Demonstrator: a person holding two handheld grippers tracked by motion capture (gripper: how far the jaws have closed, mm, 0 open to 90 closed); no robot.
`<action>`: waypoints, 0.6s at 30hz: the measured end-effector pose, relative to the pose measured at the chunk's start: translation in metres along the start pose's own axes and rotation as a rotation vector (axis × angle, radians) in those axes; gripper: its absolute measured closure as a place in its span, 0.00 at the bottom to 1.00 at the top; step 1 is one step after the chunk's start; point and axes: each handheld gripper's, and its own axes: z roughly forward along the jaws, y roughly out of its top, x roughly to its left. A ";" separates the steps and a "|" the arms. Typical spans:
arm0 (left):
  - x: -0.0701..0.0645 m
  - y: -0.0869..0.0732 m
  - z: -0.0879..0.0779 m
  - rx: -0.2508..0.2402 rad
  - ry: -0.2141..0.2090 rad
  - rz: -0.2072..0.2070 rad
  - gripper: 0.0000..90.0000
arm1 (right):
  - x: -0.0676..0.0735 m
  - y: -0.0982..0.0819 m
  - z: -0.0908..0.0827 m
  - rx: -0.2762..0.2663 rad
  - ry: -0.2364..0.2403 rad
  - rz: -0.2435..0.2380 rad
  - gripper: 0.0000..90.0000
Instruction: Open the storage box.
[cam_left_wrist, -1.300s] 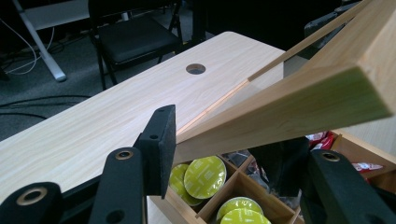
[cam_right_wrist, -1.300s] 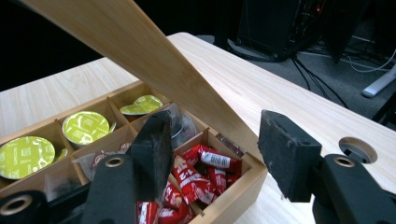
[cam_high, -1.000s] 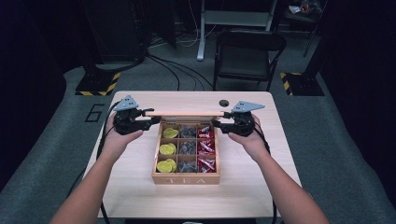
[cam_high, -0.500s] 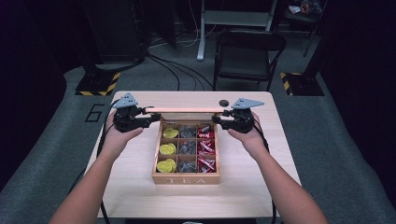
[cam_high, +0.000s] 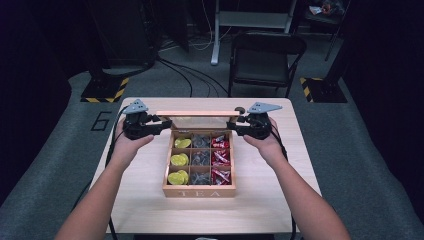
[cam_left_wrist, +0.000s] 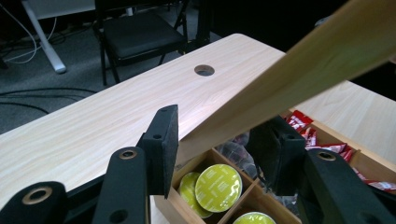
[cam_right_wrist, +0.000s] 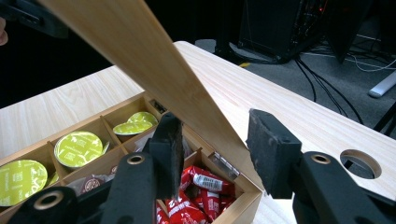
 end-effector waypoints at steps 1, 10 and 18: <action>0.001 -0.001 0.001 0.005 0.002 -0.002 0.58 | 0.000 0.000 0.000 -0.001 0.001 -0.001 0.62; 0.010 -0.007 0.016 0.014 0.004 -0.007 0.55 | -0.004 0.003 0.002 -0.006 0.001 0.014 0.63; 0.021 -0.012 0.030 0.015 0.002 -0.019 0.57 | -0.007 0.006 0.004 -0.008 0.002 0.038 0.63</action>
